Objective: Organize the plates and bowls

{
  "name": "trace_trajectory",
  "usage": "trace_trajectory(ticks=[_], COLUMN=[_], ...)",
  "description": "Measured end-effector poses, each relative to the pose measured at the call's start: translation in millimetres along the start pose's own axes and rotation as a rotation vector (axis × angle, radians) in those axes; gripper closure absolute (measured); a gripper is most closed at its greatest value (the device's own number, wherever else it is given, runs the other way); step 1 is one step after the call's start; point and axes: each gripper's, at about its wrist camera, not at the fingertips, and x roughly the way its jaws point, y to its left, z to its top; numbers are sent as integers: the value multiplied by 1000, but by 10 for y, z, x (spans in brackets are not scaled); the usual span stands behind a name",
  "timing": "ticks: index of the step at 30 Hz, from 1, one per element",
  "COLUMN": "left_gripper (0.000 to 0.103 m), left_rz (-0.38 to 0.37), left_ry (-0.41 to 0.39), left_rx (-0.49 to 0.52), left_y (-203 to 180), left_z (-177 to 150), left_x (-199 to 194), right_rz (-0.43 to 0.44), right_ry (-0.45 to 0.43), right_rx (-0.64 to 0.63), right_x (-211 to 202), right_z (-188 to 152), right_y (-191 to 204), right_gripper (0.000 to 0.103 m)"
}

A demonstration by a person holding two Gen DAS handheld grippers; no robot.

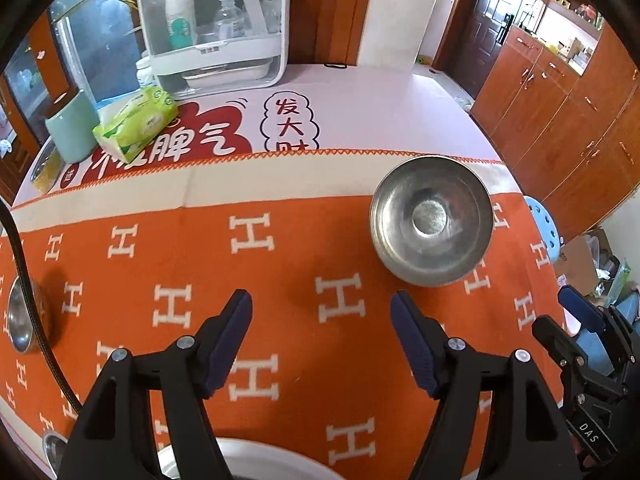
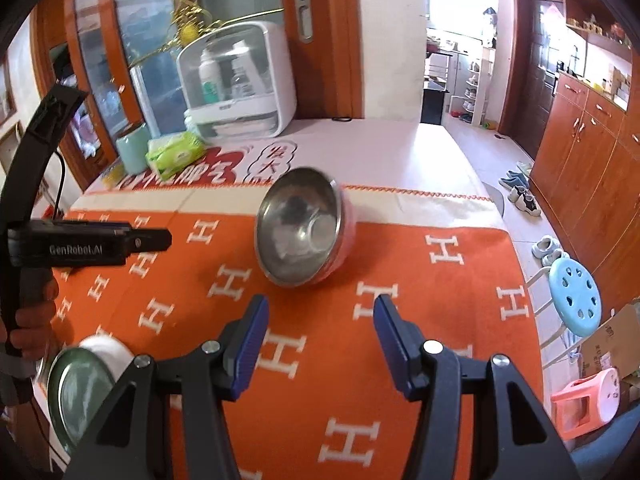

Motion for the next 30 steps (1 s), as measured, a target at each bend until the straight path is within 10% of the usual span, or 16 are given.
trace_trajectory(ticks=[30], left_gripper=[43], left_rz=[-104], left_ry=[123], left_rx=[-66], left_y=[-377], left_z=[205], left_x=[1358], right_rz=[147], right_ry=[8], right_rx=[128], right_x=[1004], right_z=[-67], right_y=[-199], right_gripper=[48])
